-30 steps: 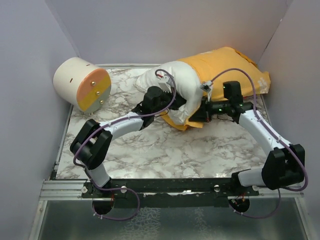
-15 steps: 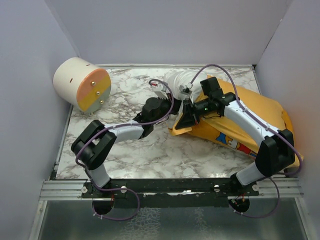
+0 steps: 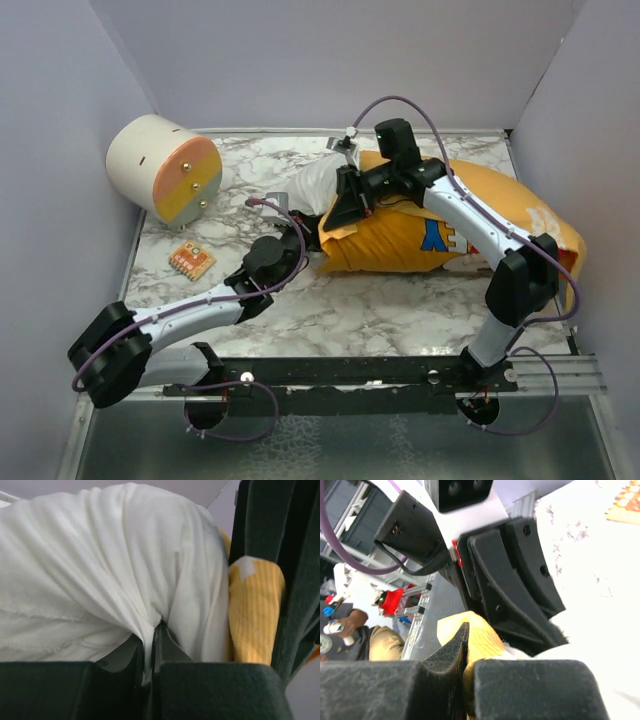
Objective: Put the pillow into the pillowcase
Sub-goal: Stuff the pillow into the pillowcase.
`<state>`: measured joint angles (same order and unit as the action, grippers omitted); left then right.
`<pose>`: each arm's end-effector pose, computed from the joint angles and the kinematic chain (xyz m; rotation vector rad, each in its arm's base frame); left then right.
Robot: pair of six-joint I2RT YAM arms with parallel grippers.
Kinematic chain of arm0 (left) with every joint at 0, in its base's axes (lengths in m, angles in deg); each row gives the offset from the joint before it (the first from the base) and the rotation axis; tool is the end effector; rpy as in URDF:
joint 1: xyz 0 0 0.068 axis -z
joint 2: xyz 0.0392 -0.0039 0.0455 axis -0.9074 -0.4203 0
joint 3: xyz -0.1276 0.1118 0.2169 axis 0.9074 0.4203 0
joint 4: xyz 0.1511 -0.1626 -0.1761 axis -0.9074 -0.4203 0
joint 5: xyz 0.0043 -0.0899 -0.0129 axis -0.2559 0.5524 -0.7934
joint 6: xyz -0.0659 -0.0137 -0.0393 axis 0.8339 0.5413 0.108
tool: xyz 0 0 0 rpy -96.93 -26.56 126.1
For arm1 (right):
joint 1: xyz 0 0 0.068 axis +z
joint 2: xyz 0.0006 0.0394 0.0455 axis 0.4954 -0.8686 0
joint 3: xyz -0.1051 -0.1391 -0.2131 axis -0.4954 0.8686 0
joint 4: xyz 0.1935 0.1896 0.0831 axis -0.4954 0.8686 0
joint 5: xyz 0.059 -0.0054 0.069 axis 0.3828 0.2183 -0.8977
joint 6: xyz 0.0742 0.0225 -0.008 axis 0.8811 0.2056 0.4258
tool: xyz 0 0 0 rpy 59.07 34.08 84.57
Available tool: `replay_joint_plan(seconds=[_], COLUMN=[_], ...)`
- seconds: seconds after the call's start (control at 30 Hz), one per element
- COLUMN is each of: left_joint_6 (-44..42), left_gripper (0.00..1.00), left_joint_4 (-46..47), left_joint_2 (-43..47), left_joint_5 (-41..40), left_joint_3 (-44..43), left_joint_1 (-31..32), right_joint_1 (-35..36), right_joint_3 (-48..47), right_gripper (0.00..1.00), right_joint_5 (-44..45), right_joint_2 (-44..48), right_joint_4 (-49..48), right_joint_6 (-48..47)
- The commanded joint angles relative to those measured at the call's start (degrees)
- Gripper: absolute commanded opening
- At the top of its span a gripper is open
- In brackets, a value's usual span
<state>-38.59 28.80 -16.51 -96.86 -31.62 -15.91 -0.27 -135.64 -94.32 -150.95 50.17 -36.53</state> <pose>0.2234 -0.2292 0.2660 -0.1478 1.5487 -1.0545 0.3145 0.2527 0.3339 -1.1580 1.8415 1.8986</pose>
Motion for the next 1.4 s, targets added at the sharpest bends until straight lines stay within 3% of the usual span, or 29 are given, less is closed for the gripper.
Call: replay_joint_plan(seconds=[0.0, 0.13, 0.23, 0.37, 0.47, 0.6, 0.7, 0.8, 0.9, 1.13, 1.23, 1.37], left_joint_6=[-1.8, -2.5, -5.4, -4.1, -2.7, -0.4, 0.6, 0.3, -1.3, -11.4, -15.3, -20.5], left_gripper=[0.0, 0.0, 0.0, 0.0, 0.0, 0.0, 0.0, 0.0, 0.0, 0.0, 0.0, 0.0], left_joint_4=[-1.9, -0.9, 2.7, 7.4, 6.9, 3.3, 2.8, 6.0, 7.9, 0.1, -2.3, -2.4], left_joint_2=[6.5, 5.1, 1.0, -7.8, -14.3, -20.4, -22.3, -21.1, -17.6, -6.3, -3.1, -1.6], left_joint_5=[1.1, 0.3, -1.6, 0.8, 1.6, 3.3, 5.4, 7.7, 8.7, 5.8, 6.1, 7.8], left_joint_3=[1.6, 2.4, 1.8, 0.3, -2.2, -6.3, -7.2, -5.1, -3.0, -7.4, -9.1, -8.6], left_joint_1=[8.2, 8.6, 8.0, 2.5, 0.9, 1.3, 1.5, 2.3, 3.1, 1.9, -0.8, -2.4], right_joint_1=[5.3, 8.5, 9.5, 9.2, 3.6, -6.2, -7.0, -7.7, -8.5, -4.9, -3.1, -2.8], right_joint_3=[-8.9, -7.2, 0.9, 7.3, 3.9, 4.3, 6.9, 9.0, 5.2, -23.6, -25.1, -11.3], right_gripper=[0.01, 0.01, 0.01, 0.0, 0.01, 0.0, 0.01, 0.01, 0.0, 0.0, 0.01, 0.01], right_joint_5=[-0.6, -2.0, -4.0, -6.6, -9.2, -12.3, -11.3, -10.1, -7.7, -5.3, -6.2, -10.9], right_joint_2=[-4.0, -2.3, 1.9, 9.6, 14.2, 14.6, 13.1, 9.5, 2.4, -11.7, -10.2, -1.5], right_joint_4=[-15.9, -16.8, -19.7, -18.4, -16.2, -27.6, -31.1, -34.2, -33.0, -31.0, -40.5, -66.0], right_joint_6=[3.2, 3.5, 4.4, 1.8, 2.2, 12.3, 14.6, 16.6, 16.2, 21.5, 29.4, 43.2])
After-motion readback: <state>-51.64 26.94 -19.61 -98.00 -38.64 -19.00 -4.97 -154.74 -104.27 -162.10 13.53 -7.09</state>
